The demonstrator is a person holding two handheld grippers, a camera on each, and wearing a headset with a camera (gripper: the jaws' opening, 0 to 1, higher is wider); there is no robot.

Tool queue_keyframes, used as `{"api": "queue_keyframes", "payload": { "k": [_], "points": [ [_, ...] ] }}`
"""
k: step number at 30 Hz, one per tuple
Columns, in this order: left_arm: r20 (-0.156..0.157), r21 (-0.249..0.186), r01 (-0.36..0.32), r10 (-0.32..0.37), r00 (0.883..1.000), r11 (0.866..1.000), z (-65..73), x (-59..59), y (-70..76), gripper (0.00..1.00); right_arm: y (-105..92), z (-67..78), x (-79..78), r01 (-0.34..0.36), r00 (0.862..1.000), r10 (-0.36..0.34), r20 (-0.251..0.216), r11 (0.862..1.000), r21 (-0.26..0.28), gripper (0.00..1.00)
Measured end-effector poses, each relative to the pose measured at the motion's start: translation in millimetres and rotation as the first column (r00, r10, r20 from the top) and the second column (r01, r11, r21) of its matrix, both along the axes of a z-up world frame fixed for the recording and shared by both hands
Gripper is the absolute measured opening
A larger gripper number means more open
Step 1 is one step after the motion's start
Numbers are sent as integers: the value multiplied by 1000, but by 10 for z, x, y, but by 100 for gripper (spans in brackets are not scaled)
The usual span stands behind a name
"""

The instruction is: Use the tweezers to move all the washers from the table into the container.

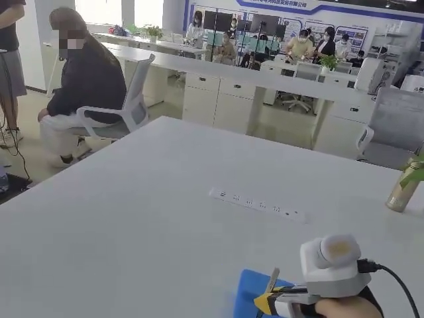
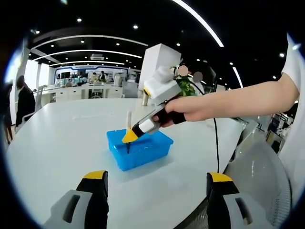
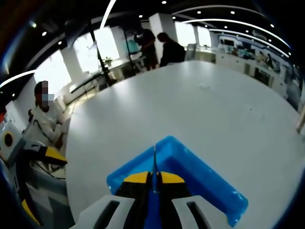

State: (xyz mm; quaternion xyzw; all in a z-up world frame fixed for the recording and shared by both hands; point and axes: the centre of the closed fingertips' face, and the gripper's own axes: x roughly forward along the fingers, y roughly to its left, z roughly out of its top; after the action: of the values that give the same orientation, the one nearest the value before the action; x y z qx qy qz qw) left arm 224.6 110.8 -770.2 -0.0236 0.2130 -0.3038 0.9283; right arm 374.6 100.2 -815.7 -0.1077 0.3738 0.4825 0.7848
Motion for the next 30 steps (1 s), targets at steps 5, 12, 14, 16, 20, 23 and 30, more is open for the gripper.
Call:
{"api": "queue_keyframes", "payload": {
  "k": [5,12,14,16,20,23,30],
  "points": [
    [-2,3,0,0,1000,1000,-5,-2,2,86,0,-9,7,-1,1000,1,2,1000,-3,3],
    [-3,6,0,0,1000,1000,-10,-2,2,85,11,-9,7,-2,1000,2,1,1000,-5,3],
    [-3,6,1,-1,1000,1000,-10,0,-1,85,14,-6,6,-3,1000,3,3,1000,-5,3],
    [-3,9,2,-2,1000,1000,-14,2,-2,85,14,-6,8,-4,1000,4,3,1000,-6,3],
    [-1,7,1,-1,1000,1000,-10,5,-1,85,10,-8,13,-4,1000,4,1,1000,-7,3],
    [-3,8,3,-3,1000,1000,-13,6,-4,85,5,-12,24,-3,1000,3,3,1000,-7,3],
    [-3,10,5,-5,1000,1000,-16,4,-3,85,0,-12,21,-2,1000,2,6,1000,-7,3]
  ]
}}
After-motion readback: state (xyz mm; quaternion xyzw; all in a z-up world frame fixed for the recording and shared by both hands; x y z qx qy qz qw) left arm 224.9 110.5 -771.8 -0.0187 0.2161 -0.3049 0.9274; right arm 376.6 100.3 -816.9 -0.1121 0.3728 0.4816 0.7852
